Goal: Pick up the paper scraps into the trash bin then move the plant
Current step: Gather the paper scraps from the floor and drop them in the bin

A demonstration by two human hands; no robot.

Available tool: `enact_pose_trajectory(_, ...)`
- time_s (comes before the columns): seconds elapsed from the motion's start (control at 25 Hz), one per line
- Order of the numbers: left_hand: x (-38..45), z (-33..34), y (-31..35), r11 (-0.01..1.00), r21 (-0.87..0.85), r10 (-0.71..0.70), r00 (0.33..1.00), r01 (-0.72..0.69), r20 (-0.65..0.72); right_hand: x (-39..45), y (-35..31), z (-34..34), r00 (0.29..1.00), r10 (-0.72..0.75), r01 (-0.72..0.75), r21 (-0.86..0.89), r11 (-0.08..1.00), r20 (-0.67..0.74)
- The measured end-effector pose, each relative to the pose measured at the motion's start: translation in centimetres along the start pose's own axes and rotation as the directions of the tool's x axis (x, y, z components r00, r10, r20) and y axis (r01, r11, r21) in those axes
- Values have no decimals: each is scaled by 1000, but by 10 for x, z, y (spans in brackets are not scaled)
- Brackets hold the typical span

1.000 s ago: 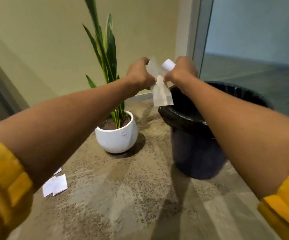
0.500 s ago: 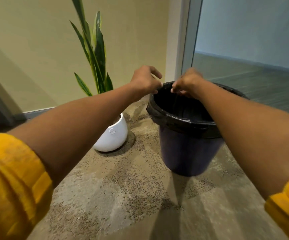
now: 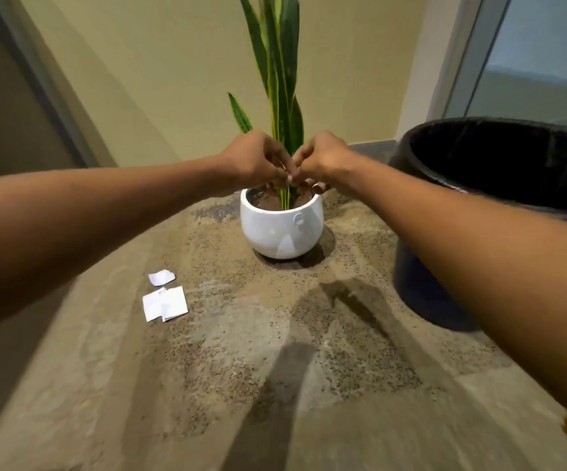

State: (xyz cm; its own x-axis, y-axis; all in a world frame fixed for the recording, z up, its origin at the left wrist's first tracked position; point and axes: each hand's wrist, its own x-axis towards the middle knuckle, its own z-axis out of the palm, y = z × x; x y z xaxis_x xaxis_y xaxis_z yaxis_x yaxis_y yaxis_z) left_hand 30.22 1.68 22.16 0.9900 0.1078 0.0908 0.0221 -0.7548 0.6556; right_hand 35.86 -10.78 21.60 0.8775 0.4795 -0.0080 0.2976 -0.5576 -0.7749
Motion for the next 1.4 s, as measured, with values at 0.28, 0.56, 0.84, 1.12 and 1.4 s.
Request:
enact_pose_trajectory(0.28, -23, -15, -174, 958, 57, -286, 950, 281, 124, 18, 24, 148, 961, -13, 27, -46, 999, 275)
enact_pose_trajectory(0.56, -61, -22, -314, 710, 630, -554, 801, 314, 225, 30, 44, 261, 917, -41, 126, -189, 974, 398)
enact_pose_trajectory(0.84, -56, -11, -340, 759, 610, -516, 783, 229, 348, 43, 41, 325, 870, -87, 316, -413, 854, 485)
enact_pose_trajectory(1.12, -57, -1, -336, 848, 465, -427, 847, 254, 316, 56, 48, 334, 907, -36, 185, -321, 929, 420)
enact_pose_trajectory(1.4, -71, -9, -344, 899, 160, -438, 862, 409, 255, 64, 60, 320, 931, 62, -74, 18, 997, 359)
